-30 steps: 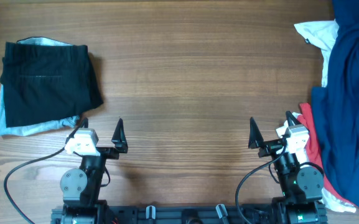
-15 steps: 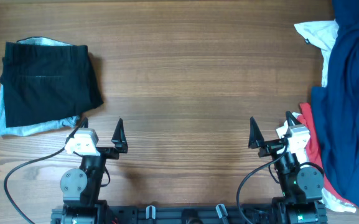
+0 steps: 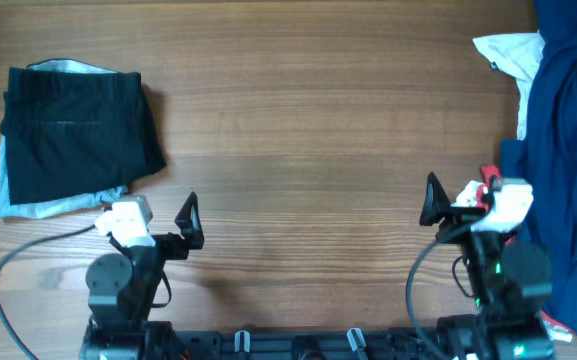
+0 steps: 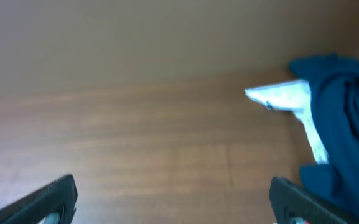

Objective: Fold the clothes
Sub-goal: 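Reach the right gripper into the clothes pile toward the teal shirt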

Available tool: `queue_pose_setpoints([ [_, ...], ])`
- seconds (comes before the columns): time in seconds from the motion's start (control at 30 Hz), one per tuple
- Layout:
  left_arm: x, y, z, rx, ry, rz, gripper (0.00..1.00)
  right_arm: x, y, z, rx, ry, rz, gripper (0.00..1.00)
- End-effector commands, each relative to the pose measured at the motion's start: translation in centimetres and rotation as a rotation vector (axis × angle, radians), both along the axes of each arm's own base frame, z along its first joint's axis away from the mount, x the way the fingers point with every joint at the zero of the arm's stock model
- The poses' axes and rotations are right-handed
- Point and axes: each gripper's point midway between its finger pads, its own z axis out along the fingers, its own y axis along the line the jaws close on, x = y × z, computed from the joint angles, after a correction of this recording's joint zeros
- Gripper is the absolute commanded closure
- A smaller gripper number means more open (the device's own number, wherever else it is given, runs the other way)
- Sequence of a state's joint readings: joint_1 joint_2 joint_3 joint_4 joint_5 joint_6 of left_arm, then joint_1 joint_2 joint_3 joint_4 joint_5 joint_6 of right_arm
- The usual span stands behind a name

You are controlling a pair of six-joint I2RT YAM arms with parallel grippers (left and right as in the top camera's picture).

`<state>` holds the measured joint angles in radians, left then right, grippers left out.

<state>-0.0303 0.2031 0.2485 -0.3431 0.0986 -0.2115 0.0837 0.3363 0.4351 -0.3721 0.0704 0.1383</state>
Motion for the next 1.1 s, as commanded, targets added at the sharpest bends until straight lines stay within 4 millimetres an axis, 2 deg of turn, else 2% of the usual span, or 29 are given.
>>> queue_pose_setpoints([
  [0.0, 0.6, -0.1, 1.8, -0.015, 0.101, -0.002, 0.00, 1.5, -0.6, -0.4, -0.013, 0.197, -0.046, 0.00],
  [0.07, 1.0, -0.1, 2.2, -0.012, 0.183, -0.002, 0.00, 2.4, -0.5, -1.8, -0.025, 0.334, -0.042, 0.00],
  [0.13, 1.5, -0.2, 2.3, -0.012, 0.275, -0.005, 0.00, 3.4, 0.7, -2.7, -0.006, 0.442, 0.014, 0.00],
  [0.23, 2.1, -0.8, 2.4, -0.025, 0.374, -0.034, 0.00, 4.6, 1.5, -4.1, -0.012, 0.528, 0.058, 0.00],
  [0.3, 2.4, -0.8, 2.1, -0.025, 0.411, -0.033, 0.00, 4.9, -0.5, -5.7, -0.013, 0.583, -0.073, 0.00],
  [0.4, 2.3, -0.8, 1.3, -0.025, 0.452, -0.032, 0.00, 3.4, -6.3, -8.2, -0.007, 0.695, -0.398, 0.00],
  [0.53, 2.2, -0.8, 1.1, -0.025, 0.460, -0.032, 0.00, 2.0, -11.5, -10.5, 0.045, 0.783, -0.589, 0.01],
  [0.6, 2.2, -0.8, 1.1, -0.025, 0.459, -0.032, 0.00, 1.4, -12.9, -11.8, 0.065, 0.826, -0.637, 0.11],
  [0.63, 2.2, -0.8, 1.1, -0.025, 0.459, -0.032, 0.00, 1.0, -13.7, -12.9, 0.075, 0.870, -0.667, 0.20],
  [0.83, 2.2, -0.8, 1.1, -0.025, 0.460, -0.032, 0.00, -0.3, -15.9, -17.5, 0.079, 1.031, -0.742, 0.20],
  [0.93, 2.1, -0.8, 1.0, -0.025, 0.467, -0.032, 0.00, -0.8, -16.7, -18.7, 0.095, 1.065, -0.771, 0.24],
  [1.07, 1.9, -0.8, 0.8, -0.025, 0.479, -0.032, 0.00, -1.4, -17.9, -19.2, 0.122, 1.067, -0.814, 0.25],
])
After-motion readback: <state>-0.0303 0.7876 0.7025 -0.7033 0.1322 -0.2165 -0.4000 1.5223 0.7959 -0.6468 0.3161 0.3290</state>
